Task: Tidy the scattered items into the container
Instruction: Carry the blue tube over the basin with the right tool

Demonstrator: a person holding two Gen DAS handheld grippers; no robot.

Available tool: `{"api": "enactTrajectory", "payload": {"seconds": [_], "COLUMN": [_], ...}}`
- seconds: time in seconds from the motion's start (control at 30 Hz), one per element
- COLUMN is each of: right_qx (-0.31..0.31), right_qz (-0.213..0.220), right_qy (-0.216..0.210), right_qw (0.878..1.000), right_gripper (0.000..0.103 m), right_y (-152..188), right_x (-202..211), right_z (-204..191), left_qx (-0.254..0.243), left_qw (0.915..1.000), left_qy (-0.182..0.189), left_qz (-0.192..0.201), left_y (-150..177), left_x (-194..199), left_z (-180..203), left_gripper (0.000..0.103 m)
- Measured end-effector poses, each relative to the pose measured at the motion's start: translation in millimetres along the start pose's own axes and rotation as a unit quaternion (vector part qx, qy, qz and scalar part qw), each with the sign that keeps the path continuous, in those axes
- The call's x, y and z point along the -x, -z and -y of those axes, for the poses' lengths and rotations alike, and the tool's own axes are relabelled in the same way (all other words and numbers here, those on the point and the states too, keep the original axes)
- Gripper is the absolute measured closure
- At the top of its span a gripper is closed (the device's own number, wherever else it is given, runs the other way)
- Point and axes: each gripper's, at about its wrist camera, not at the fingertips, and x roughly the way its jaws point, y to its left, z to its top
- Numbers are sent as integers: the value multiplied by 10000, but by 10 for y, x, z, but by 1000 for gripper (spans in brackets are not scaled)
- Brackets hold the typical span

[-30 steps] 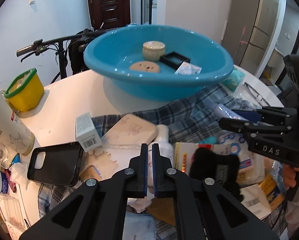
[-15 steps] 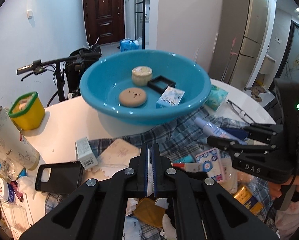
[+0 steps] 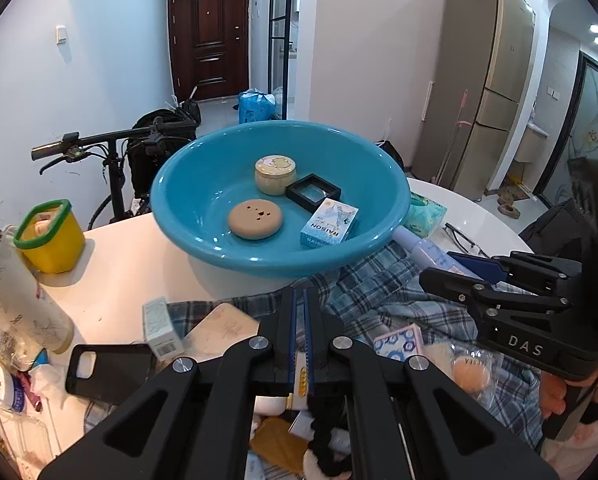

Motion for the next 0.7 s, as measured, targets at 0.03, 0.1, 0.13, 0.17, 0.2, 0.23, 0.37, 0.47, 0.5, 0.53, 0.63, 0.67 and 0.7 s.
{"api": "enactTrajectory", "payload": {"seconds": [0.03,0.1,0.13,0.17,0.2,0.23,0.37,0.47,0.5,0.53,0.63,0.67,0.7], "right_qx": [-4,-2,-4,-8,-10,-12,9,9,11,12,-10,-7,-4], "right_qz": [41,102,125,154,171,184,240,266,269,270,272,257,244], "right_qy": [-10,14,25,30,32,35,55,60,59,51,43,45,49], "right_qw": [10000,9999,9999,9999,9998,9998,9997,9996,9996,9996,9996,9997,9997], "right_gripper": [72,72,72,72,72,72,72,72,72,72,72,72,72], "right_y": [-36,-100,-138,-180,-209,-251,-404,-509,-541,-583,-689,-725,-755], "right_x": [1,-8,-23,-35,-48,-64,-131,-205,-229,-267,-378,-424,-466], "right_z": [-3,-4,-1,2,-1,3,11,25,27,33,53,55,60], "left_qx": [-2,-9,9,30,36,30,66,138,145,147,150,161,171], "left_qw": [10000,10000,10000,10000,10000,10000,10000,9999,9999,9999,9999,9998,9998], "left_qy": [-5,-29,-28,-16,-12,-16,-17,-2,-2,-14,-50,-51,-35], "left_qz": [3,-7,-5,1,9,16,58,85,87,87,57,41,19], "left_y": [-21,-86,-113,-150,-181,-221,-372,-486,-525,-559,-647,-672,-699], "left_x": [-35,-121,-155,-193,-222,-256,-375,-470,-510,-545,-670,-709,-755], "left_z": [10,24,23,17,14,7,-57,-126,-145,-159,-196,-209,-225], "left_gripper": [99,99,99,99,99,99,99,99,99,99,99,99,99]}}
